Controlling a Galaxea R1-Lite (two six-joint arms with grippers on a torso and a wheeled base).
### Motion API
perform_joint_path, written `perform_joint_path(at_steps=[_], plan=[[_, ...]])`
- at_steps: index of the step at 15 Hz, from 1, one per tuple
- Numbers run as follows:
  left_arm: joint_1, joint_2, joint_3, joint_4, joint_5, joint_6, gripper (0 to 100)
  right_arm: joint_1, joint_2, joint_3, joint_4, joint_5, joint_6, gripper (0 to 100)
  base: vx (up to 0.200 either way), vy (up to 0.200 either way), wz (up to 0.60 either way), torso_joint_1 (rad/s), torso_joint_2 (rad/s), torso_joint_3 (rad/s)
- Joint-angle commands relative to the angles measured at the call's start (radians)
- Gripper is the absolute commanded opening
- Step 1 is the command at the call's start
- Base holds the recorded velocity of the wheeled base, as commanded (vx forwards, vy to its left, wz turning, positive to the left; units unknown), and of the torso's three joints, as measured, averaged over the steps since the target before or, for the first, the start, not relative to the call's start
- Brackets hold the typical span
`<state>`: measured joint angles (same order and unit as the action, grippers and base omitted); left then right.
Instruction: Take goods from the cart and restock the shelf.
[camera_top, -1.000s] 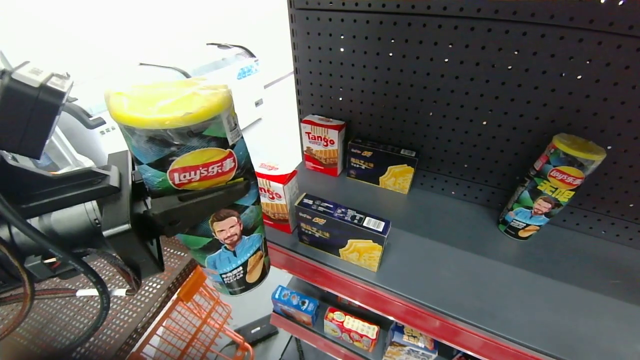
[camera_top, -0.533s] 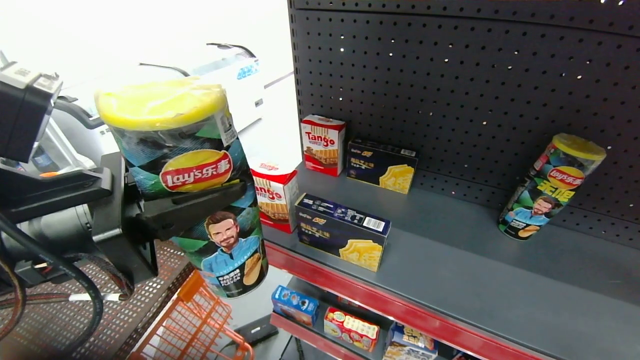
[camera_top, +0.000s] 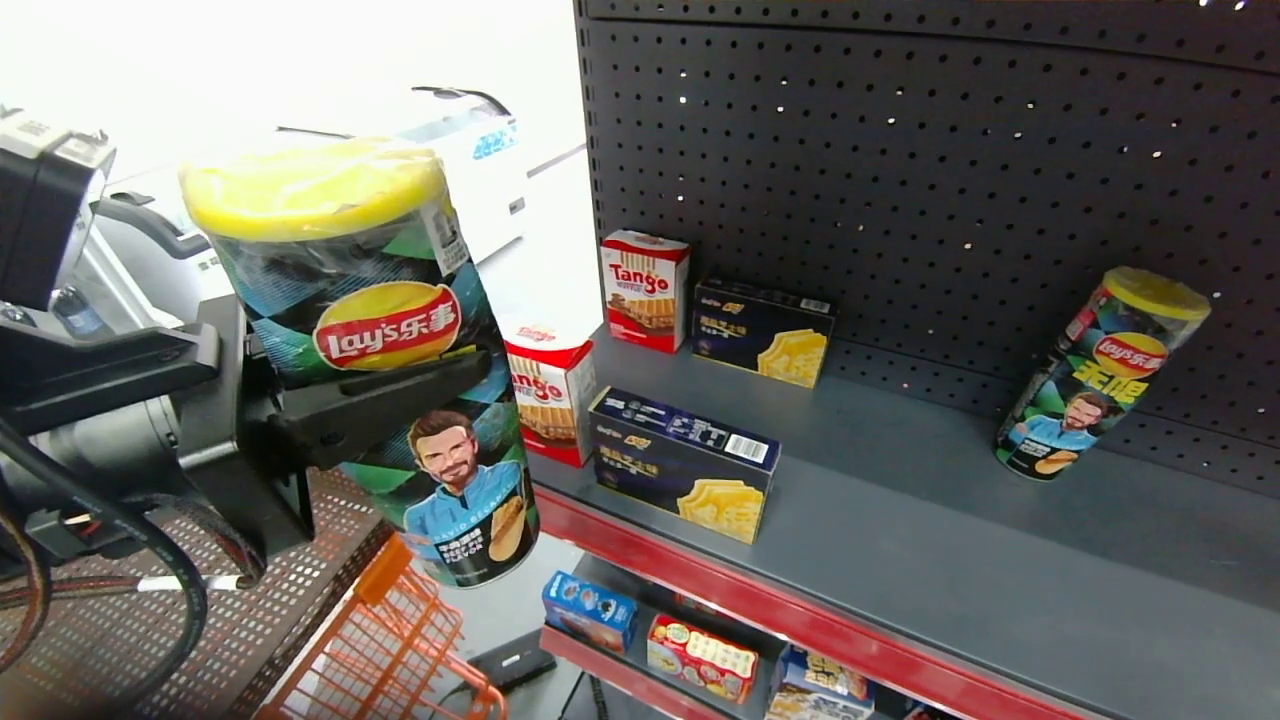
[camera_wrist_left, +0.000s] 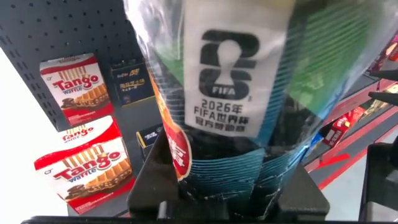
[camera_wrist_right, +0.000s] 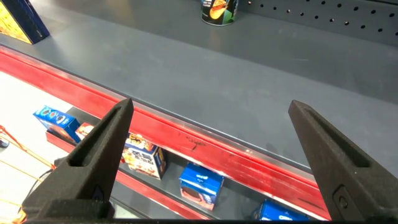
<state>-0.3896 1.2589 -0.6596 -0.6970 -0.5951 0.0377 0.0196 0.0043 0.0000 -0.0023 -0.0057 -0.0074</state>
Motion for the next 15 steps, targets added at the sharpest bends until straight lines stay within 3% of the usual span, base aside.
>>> perform_joint_path(at_steps=[1,2,15], plan=[[0.0,0.004,0.0,0.001,0.001,-0.001,0,0.0,0.0,0.0,-0.001,0.0,0.0,100,0.0,0.0,-0.6,0.007,-0.01,0.002],[0.0,0.004,0.0,0.001,0.0,-0.001,0,0.0,0.0,0.0,-0.001,0.0,0.0,100,0.0,0.0,-0.6,-0.012,0.0,0.007],[-0.002,0.005,0.001,0.001,0.001,-0.001,0,0.0,0.0,0.0,-0.001,0.0,-0.002,100,0.0,0.0,0.0,0.0,0.0,0.0]])
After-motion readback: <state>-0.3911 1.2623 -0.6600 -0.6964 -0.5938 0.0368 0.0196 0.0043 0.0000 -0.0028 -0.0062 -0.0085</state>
